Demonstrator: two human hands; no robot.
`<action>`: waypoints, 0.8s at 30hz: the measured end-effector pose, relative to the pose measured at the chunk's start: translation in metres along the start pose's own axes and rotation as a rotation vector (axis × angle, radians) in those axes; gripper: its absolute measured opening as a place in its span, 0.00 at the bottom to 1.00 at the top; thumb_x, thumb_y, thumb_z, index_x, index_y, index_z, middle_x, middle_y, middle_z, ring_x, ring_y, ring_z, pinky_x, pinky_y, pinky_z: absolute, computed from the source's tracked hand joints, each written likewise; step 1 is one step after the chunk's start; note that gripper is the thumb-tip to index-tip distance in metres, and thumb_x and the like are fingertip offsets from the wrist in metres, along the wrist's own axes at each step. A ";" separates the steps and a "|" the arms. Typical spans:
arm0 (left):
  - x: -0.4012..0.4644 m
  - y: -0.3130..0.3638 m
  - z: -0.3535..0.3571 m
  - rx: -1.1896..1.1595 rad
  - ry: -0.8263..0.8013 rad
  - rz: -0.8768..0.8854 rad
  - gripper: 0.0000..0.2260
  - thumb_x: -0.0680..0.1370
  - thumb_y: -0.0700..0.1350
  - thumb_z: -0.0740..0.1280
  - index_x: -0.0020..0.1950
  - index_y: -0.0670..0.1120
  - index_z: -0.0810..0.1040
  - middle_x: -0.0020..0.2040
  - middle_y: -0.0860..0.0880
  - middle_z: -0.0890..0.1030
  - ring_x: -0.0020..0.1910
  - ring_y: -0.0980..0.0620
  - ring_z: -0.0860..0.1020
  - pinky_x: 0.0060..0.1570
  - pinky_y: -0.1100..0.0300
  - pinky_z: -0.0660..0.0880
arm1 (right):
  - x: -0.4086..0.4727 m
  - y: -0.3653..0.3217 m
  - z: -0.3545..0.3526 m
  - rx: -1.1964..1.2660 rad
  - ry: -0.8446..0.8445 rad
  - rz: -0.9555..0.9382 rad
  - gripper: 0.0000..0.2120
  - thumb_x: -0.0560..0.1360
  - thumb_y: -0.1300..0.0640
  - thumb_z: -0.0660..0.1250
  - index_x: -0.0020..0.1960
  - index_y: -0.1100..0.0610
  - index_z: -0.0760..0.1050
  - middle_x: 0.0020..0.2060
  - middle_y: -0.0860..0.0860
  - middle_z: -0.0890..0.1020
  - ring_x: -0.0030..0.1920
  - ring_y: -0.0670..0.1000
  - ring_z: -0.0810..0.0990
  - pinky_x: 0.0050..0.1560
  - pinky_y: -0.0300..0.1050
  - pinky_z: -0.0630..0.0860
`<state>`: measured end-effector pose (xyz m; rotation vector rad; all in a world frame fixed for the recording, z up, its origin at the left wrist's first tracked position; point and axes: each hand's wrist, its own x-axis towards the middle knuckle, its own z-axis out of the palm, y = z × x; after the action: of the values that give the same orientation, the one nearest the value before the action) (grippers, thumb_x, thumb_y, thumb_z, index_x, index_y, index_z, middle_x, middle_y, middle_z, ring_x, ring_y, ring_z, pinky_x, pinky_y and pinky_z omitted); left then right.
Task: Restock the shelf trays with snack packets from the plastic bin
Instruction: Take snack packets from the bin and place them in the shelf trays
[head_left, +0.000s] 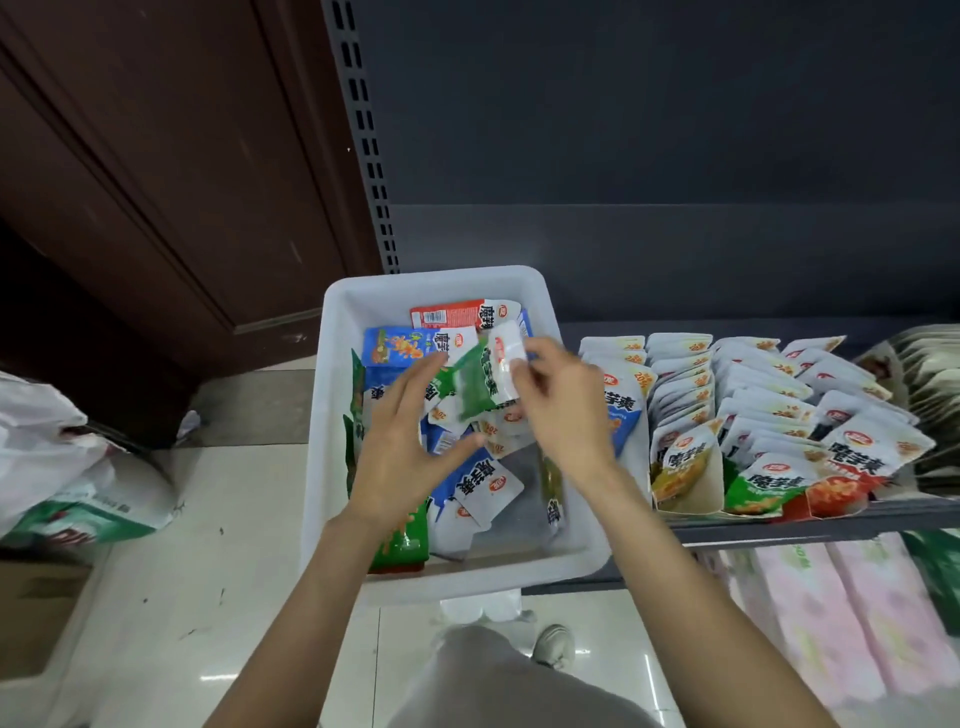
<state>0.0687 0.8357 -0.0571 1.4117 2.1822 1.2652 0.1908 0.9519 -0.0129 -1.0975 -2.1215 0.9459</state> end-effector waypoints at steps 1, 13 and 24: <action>0.000 0.007 0.001 0.081 -0.024 0.075 0.32 0.71 0.54 0.73 0.72 0.53 0.65 0.69 0.57 0.68 0.67 0.60 0.66 0.63 0.69 0.63 | -0.003 -0.005 -0.009 0.238 -0.010 0.121 0.09 0.78 0.62 0.63 0.57 0.57 0.76 0.39 0.49 0.85 0.34 0.50 0.84 0.37 0.50 0.81; 0.010 0.079 0.033 -0.341 -0.286 -0.052 0.05 0.77 0.42 0.66 0.49 0.53 0.79 0.44 0.58 0.84 0.45 0.57 0.82 0.47 0.49 0.79 | -0.028 0.031 -0.103 0.446 -0.018 0.211 0.03 0.76 0.58 0.67 0.47 0.50 0.77 0.46 0.54 0.78 0.43 0.50 0.80 0.34 0.42 0.78; 0.010 0.177 0.159 -0.080 -0.352 0.443 0.05 0.70 0.43 0.74 0.42 0.44 0.80 0.36 0.54 0.76 0.34 0.59 0.71 0.35 0.62 0.70 | -0.092 0.096 -0.230 0.035 0.284 0.011 0.03 0.80 0.56 0.61 0.51 0.52 0.72 0.38 0.37 0.79 0.39 0.40 0.80 0.37 0.33 0.77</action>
<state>0.2698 0.9554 -0.0123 1.9813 1.6269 1.1032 0.4496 0.9892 0.0328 -1.1522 -1.8640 0.7776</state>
